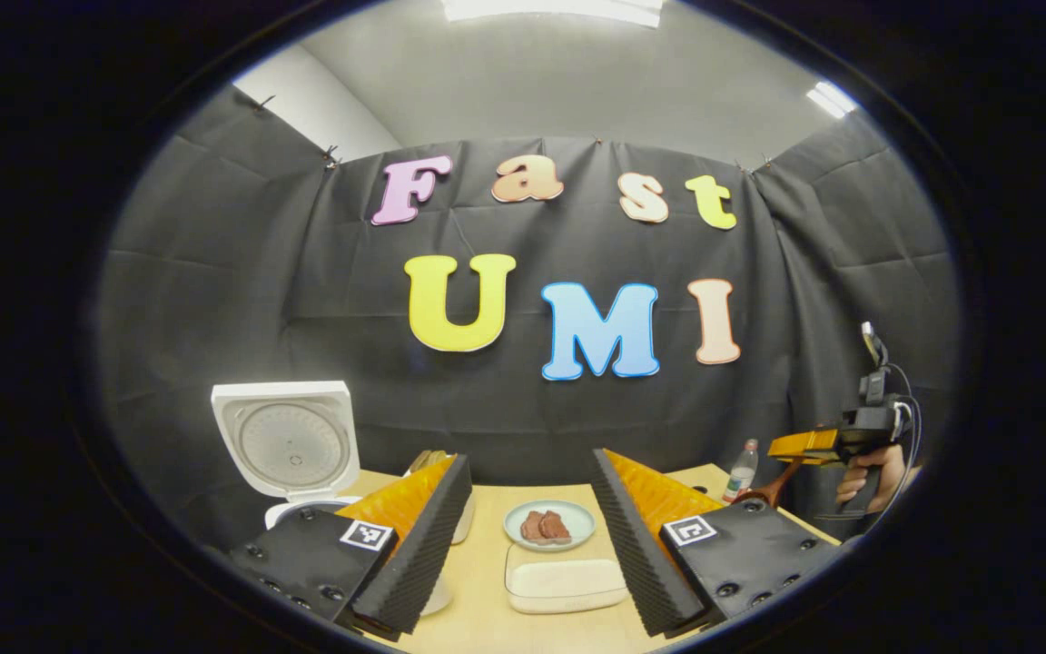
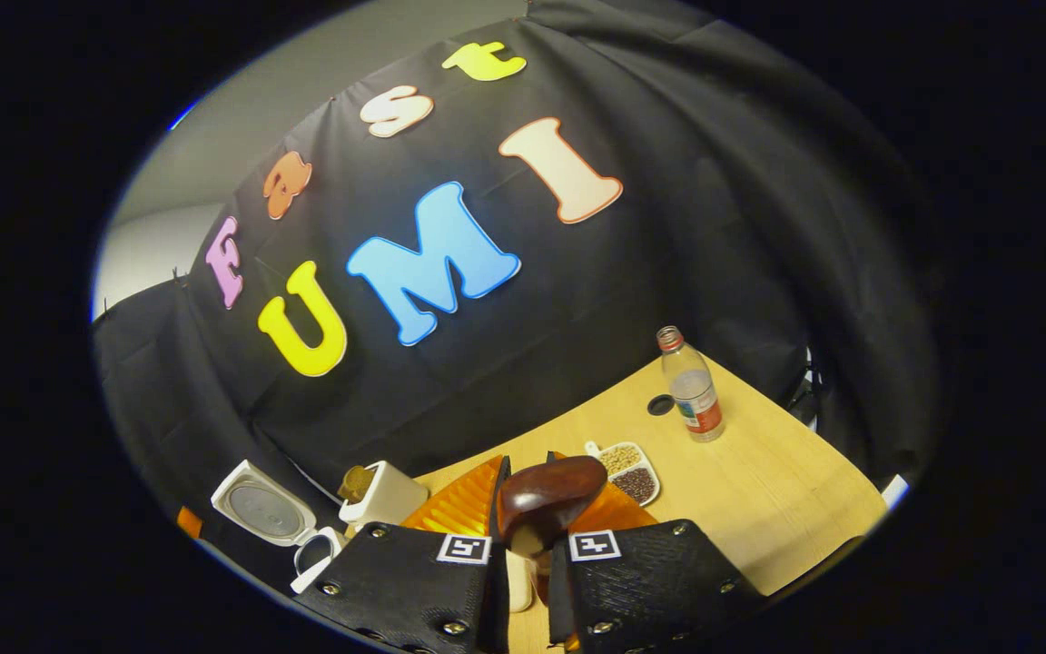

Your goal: Close the left gripper, press the button to open the rice cooker; take a wooden spoon from the chopstick holder with the right hand, scoop a spoonful of rice and pour it into the rice cooker, then put the wooden spoon back into the chopstick holder.

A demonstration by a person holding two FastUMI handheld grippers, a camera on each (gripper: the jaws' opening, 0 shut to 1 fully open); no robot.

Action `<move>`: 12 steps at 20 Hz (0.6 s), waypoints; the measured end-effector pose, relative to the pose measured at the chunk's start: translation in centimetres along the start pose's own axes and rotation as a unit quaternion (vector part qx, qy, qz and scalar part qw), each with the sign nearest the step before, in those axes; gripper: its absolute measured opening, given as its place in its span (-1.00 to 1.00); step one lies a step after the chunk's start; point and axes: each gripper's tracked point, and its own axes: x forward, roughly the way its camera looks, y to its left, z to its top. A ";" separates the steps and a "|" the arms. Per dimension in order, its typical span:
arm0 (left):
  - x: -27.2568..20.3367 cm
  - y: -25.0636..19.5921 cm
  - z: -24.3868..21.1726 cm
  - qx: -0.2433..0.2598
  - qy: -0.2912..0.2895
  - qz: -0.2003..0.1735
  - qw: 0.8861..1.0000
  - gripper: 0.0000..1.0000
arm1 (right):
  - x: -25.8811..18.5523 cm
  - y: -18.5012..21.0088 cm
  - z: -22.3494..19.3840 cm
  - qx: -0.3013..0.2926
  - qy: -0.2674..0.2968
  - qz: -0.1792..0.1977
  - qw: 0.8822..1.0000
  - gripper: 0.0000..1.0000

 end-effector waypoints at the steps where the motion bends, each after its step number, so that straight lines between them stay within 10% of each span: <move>1: -0.4 0.1 0.0 0.005 0.002 0.003 1.000 0.86 | 0.5 -0.7 -0.1 -0.001 -0.002 -0.009 1.000 -0.66; 12: -3.7 2.7 0.1 0.036 0.029 0.058 0.997 0.79 | 8.3 -2.8 -5.6 -0.067 0.033 -0.041 0.996 -0.65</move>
